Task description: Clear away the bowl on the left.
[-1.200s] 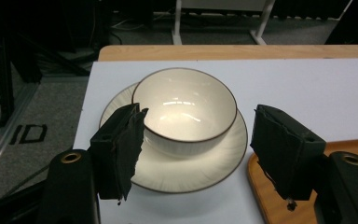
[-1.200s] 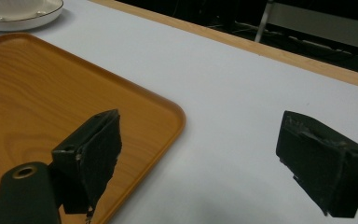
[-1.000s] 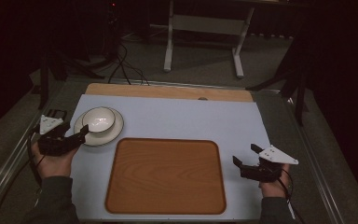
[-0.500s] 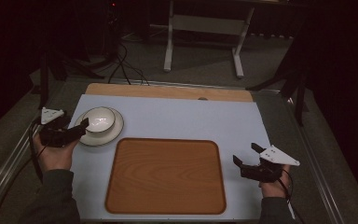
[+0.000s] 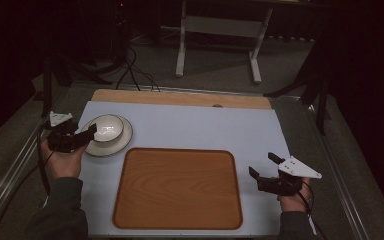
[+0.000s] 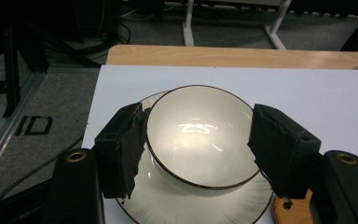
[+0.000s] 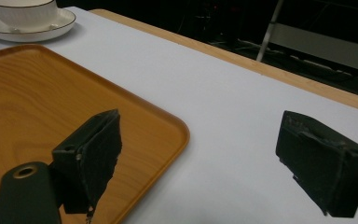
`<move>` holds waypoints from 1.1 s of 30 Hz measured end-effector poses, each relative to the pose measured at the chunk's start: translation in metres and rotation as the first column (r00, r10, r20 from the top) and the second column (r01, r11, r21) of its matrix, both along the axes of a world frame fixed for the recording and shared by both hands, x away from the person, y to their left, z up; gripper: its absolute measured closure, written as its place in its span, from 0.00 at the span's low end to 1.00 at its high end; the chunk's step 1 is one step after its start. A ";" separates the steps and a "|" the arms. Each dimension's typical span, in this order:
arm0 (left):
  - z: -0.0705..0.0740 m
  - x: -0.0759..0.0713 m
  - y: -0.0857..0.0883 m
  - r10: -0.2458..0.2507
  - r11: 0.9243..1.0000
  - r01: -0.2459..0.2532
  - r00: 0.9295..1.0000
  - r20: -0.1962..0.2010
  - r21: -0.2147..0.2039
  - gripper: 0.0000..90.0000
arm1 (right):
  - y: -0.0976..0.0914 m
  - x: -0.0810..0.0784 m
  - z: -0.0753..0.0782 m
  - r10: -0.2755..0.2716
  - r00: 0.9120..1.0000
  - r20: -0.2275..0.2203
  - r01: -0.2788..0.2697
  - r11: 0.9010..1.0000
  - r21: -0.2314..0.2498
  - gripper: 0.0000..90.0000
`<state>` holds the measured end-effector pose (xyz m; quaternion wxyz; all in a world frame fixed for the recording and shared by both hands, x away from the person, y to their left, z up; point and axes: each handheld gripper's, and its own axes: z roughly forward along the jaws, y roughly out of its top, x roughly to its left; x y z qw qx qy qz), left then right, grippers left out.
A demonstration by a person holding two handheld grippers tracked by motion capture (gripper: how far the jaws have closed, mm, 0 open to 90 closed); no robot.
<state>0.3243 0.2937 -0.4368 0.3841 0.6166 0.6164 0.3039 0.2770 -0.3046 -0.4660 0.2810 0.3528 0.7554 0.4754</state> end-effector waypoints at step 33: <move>-0.050 0.051 0.003 0.104 0.994 -0.112 0.952 -0.289 -0.014 0.57 | -0.001 0.000 0.000 -0.016 1.000 0.003 0.016 1.000 -0.007 0.16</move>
